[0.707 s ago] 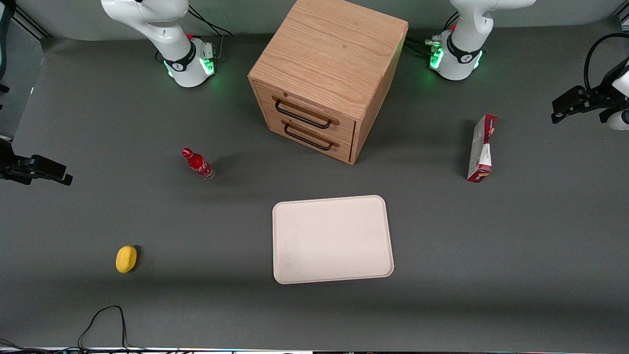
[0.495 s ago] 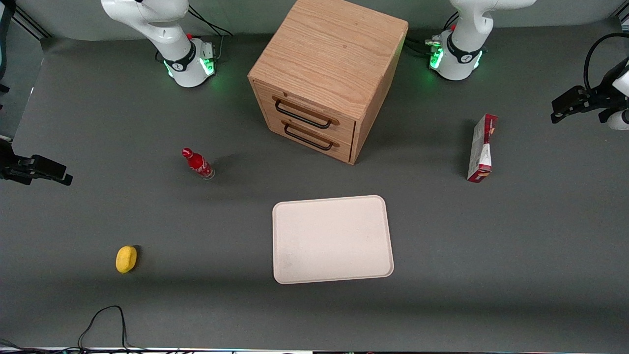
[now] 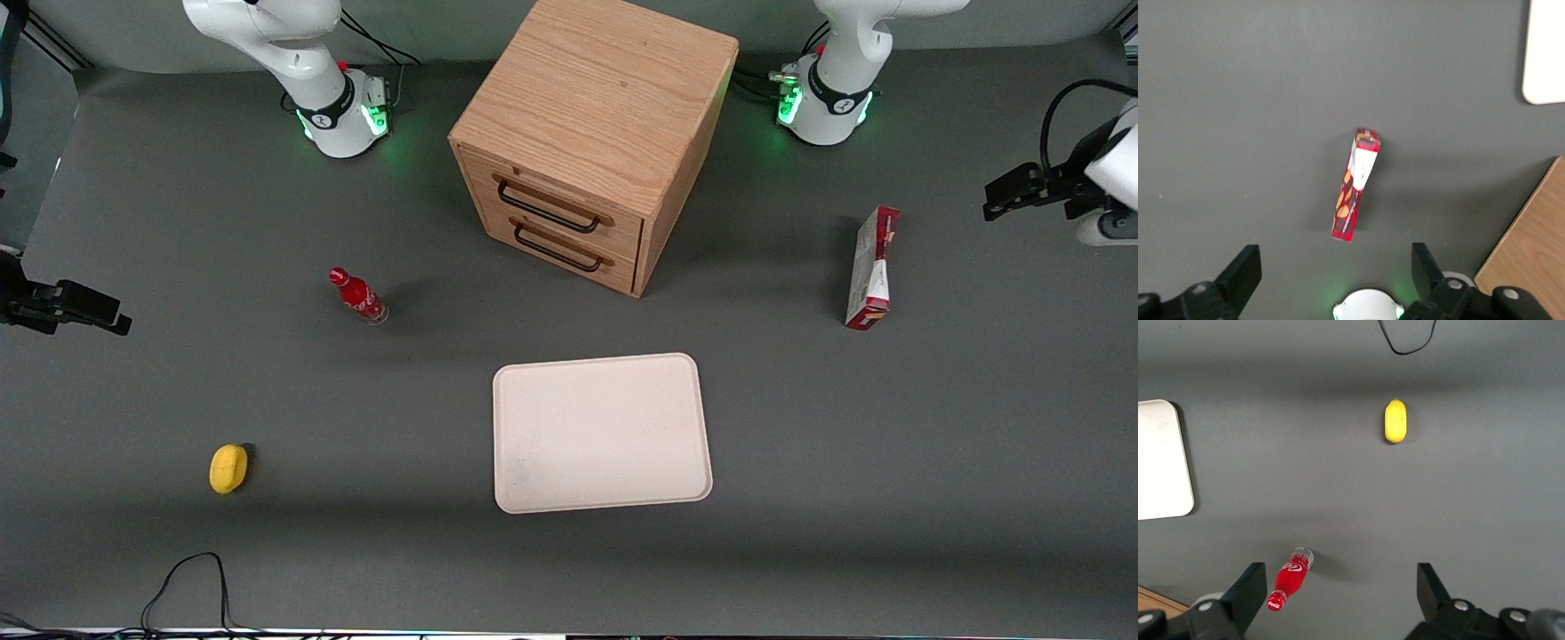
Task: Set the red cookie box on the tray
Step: 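Move the open left gripper down over the upright red cookie box, then close the left gripper around the cookie box's lower body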
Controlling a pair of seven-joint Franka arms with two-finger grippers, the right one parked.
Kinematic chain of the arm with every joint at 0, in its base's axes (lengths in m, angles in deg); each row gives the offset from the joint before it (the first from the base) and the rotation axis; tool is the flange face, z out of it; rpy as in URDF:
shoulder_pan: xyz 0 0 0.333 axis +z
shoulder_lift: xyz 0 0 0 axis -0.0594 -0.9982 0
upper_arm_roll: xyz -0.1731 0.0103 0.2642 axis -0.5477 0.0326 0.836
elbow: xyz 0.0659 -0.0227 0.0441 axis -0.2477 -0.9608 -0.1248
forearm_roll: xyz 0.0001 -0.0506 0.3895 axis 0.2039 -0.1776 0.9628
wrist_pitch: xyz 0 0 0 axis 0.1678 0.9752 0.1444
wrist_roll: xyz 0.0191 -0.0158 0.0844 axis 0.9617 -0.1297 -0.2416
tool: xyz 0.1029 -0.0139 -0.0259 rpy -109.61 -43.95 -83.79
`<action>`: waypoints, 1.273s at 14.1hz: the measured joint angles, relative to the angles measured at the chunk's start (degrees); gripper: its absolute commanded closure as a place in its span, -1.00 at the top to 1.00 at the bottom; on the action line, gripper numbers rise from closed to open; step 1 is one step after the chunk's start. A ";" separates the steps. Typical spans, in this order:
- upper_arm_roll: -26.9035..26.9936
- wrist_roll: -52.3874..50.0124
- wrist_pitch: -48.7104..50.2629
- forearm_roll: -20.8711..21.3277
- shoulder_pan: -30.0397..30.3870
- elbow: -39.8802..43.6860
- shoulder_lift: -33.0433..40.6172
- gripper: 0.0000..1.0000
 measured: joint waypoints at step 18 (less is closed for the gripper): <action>-0.84 0.12 -58.63 0.28 0.96 -53.28 2.67 1.00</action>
